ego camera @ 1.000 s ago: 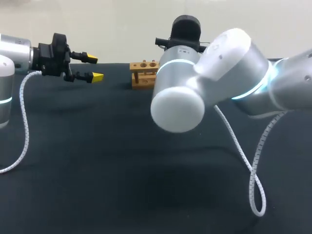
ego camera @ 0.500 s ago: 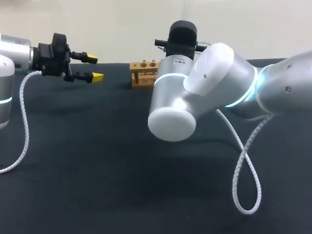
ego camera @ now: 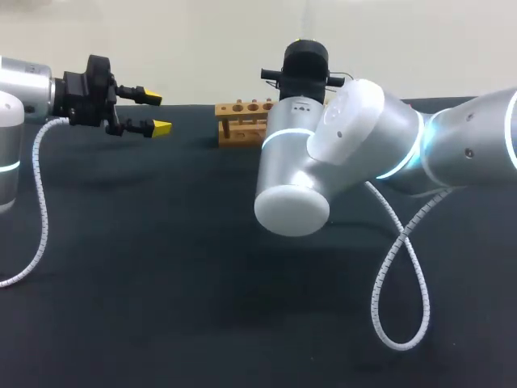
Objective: Grasp the test tube, adjust it, and insert it.
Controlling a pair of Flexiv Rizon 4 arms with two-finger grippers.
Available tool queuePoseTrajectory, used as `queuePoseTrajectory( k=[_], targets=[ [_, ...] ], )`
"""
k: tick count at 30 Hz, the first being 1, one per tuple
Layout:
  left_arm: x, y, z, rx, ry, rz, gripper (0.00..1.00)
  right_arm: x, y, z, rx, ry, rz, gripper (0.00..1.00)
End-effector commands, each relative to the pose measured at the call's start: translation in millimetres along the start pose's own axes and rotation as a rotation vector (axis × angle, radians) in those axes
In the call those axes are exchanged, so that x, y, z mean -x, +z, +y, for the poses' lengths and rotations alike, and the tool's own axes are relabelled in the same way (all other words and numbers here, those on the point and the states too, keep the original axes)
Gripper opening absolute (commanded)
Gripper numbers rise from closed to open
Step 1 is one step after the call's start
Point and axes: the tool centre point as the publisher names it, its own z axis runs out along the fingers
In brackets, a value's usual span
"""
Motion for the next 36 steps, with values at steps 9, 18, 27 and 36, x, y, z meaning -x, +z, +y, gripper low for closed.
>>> queuePoseTrajectory(
  k=[9,18,27,36],
  targets=[
    [-1.3,-0.7,-1.6,0.004,0.003,-0.005,1.00,-12.5,8.0,1.4,0.010,-0.005,0.001,0.00],
    [-1.3,-0.7,-1.6,0.004,0.003,-0.005,1.00,-20.4,14.7,-2.1,0.013,-0.013,0.009,0.00],
    [-1.3,-0.7,-1.6,0.004,0.003,-0.005,1.00,-29.3,18.2,-4.6,0.010,-0.022,0.025,0.00],
    [-1.3,-0.7,-1.6,0.004,0.003,-0.005,1.00,-42.8,17.1,-2.7,0.008,-0.023,0.049,0.00]
  ],
)
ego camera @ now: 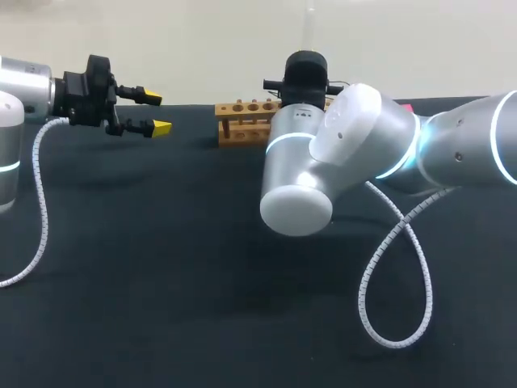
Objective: Grasp the test tube, adjust it, and insert it.
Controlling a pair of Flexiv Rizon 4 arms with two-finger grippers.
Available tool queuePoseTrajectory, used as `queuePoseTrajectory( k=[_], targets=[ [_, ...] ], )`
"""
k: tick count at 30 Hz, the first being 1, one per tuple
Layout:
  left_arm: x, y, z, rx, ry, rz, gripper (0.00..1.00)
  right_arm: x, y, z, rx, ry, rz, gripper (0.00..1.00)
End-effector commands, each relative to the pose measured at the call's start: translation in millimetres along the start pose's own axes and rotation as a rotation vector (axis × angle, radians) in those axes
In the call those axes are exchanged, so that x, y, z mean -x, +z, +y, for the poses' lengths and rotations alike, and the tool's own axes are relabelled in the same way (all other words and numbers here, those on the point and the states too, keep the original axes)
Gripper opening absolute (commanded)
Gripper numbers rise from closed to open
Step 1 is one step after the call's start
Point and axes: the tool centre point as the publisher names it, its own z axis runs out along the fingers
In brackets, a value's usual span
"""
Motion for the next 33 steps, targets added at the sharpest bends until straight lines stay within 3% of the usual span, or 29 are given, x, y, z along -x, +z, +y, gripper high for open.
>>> queuePoseTrajectory(
  k=[1,33],
  targets=[
    [-1.3,-0.7,-1.6,0.004,0.003,-0.005,1.00,-6.2,2.4,2.2,-0.002,0.004,0.004,0.00],
    [-1.3,-0.7,-1.6,0.004,0.003,-0.005,1.00,-43.5,-1.7,7.4,-0.022,0.017,0.064,0.00]
  ],
)
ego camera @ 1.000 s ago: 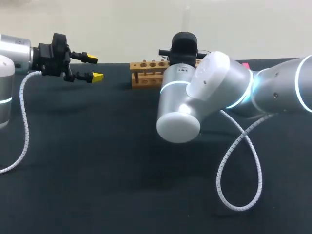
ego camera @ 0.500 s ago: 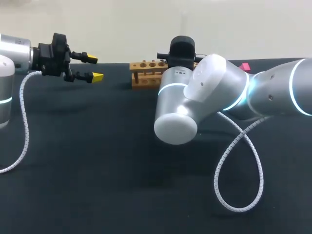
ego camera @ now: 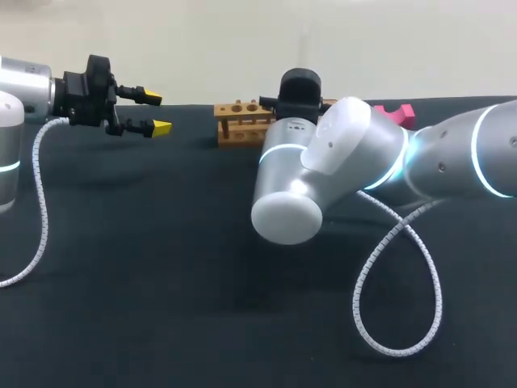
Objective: Grasp the test tube, adjust it, and insert it.
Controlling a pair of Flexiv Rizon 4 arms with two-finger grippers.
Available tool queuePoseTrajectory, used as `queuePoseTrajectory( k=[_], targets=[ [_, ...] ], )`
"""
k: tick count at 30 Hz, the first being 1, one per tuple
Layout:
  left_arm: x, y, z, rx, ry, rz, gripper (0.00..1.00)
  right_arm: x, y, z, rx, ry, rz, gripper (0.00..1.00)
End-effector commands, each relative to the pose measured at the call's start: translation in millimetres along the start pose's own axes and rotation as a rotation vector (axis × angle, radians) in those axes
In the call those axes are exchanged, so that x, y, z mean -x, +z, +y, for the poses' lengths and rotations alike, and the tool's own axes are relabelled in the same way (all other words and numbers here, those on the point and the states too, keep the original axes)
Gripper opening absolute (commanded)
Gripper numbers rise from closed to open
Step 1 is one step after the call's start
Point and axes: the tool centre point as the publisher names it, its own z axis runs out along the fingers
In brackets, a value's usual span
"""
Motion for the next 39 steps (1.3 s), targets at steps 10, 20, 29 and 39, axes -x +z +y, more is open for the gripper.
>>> queuePoseTrajectory(
  k=[10,20,29,39],
  targets=[
    [-1.3,-0.7,-1.6,0.004,0.003,-0.005,1.00,-5.8,1.0,2.0,-0.009,0.009,0.017,0.37],
    [-1.3,-0.7,-1.6,0.004,0.003,-0.005,1.00,-2.2,-0.5,0.5,-0.016,0.017,0.015,0.71],
    [-1.3,-0.7,-1.6,0.004,0.003,-0.005,1.00,7.1,-20.0,-3.8,-0.005,0.012,0.030,1.00],
    [-1.3,-0.7,-1.6,0.004,0.003,-0.005,1.00,17.4,-71.9,-5.4,0.117,-0.019,0.087,1.00]
  ],
)
